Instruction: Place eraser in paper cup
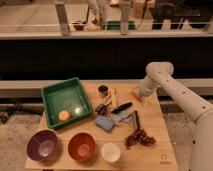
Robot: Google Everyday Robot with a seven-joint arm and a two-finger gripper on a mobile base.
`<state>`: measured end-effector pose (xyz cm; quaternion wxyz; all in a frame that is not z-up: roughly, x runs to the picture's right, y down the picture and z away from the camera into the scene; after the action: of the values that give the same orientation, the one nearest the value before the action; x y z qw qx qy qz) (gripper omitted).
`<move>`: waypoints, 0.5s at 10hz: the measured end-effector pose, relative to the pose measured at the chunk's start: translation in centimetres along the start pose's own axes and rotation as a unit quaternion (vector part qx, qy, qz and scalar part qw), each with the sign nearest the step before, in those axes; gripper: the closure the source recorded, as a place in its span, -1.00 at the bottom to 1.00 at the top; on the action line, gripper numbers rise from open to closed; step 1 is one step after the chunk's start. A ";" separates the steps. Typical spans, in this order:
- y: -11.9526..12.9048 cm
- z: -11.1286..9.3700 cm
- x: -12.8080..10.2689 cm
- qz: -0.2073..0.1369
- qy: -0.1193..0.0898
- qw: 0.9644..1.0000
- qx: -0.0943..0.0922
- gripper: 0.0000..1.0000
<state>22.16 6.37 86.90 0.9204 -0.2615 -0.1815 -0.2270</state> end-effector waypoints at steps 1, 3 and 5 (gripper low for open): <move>0.9 0.2 -1.1 -0.045 -0.015 0.999 -0.008 -0.60; 3.6 0.6 -2.9 -0.142 -0.030 0.989 -0.024 -0.60; 5.2 2.1 -3.5 -0.203 -0.028 0.978 -0.037 -0.60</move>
<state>21.45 12.67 84.86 0.8394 -0.2595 -0.2477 -0.4083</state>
